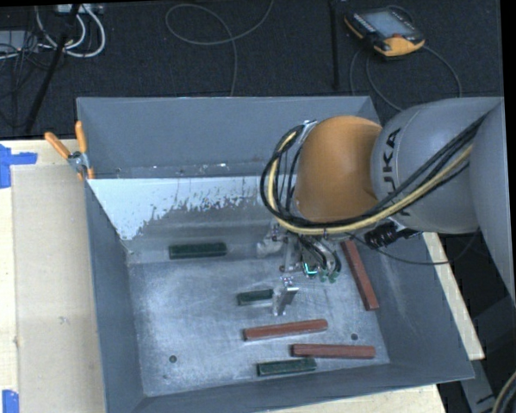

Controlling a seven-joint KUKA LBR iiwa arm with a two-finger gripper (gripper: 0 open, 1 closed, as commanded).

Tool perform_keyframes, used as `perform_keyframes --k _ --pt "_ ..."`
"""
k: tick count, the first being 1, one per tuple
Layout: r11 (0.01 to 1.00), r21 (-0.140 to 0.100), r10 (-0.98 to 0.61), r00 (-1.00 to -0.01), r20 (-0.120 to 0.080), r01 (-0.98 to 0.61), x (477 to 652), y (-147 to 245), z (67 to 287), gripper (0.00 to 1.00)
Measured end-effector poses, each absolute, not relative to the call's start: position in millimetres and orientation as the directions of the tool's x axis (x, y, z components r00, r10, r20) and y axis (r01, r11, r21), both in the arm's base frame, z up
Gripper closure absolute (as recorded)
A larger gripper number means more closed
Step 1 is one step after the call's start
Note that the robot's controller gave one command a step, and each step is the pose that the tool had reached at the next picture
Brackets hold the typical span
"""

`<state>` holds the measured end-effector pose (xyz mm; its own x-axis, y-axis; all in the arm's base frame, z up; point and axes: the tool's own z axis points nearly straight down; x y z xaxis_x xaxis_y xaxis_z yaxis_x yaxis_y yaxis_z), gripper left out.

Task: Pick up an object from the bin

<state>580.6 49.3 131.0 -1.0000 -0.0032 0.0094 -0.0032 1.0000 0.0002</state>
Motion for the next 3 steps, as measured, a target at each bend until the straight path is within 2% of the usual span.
perform_keyframes --k 1,2,3 --pt "1.0 0.001 -0.002 -1.0 0.002 -0.002 582.5 49 135 0.0" --pt "0.999 0.003 0.033 -0.999 -0.014 0.033 603.8 44 77 1.0" --pt "0.999 0.003 0.033 -0.999 -0.014 0.033 603.8 44 77 1.0"
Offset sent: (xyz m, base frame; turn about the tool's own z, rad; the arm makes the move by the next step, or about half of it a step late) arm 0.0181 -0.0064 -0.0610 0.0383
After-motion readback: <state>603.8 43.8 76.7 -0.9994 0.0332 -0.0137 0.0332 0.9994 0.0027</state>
